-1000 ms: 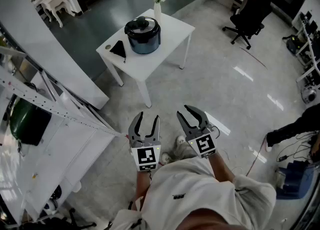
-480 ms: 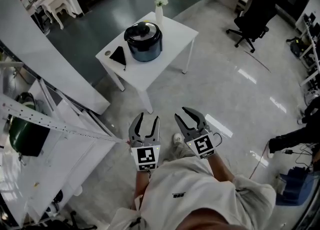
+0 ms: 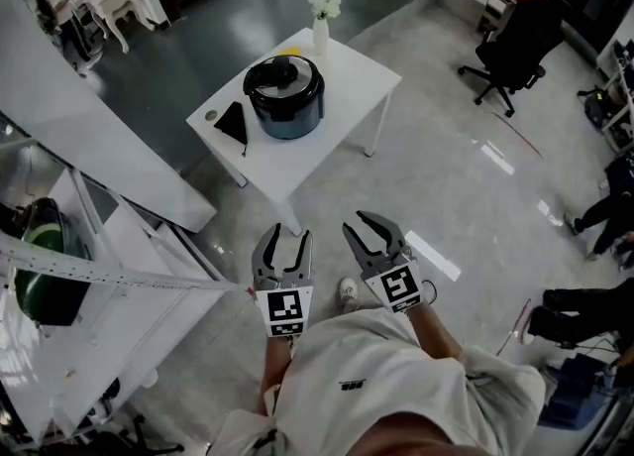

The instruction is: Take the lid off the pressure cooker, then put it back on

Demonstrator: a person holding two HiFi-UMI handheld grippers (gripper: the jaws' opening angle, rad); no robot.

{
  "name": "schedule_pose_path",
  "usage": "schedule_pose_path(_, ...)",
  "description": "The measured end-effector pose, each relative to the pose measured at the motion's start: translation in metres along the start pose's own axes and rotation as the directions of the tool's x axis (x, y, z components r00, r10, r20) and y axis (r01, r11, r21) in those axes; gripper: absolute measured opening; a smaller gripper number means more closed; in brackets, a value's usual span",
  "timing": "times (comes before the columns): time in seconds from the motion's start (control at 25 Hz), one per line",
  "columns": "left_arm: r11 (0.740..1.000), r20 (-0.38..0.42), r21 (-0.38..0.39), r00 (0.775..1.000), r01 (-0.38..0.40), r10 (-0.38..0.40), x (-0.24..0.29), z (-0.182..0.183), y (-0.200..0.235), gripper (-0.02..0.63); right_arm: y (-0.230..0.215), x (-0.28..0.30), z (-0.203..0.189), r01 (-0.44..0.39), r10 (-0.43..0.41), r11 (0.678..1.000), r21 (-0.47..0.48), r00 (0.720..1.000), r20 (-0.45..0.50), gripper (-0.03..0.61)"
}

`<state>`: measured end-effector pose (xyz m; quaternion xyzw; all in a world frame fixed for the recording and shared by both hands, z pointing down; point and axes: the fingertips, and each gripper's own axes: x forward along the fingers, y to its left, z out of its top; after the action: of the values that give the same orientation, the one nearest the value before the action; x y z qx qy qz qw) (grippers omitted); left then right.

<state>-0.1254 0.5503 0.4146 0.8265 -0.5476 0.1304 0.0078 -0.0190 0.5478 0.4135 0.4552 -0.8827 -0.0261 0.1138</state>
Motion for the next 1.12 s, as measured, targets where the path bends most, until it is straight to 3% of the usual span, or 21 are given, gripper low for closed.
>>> schedule_pose_path(0.6,0.998,-0.024,0.001,0.998,-0.064,0.064,0.098,0.033,-0.006,0.23,-0.096,0.051,-0.005,-0.073,0.073,0.997,-0.008,0.997,0.0,0.124)
schedule_pose_path(1.12,0.996,-0.029,0.013,0.995,-0.092,0.092,0.146,0.04,0.002,0.227,-0.132,0.091,-0.007,-0.103,0.103,0.995,-0.007,0.994,0.024,0.124)
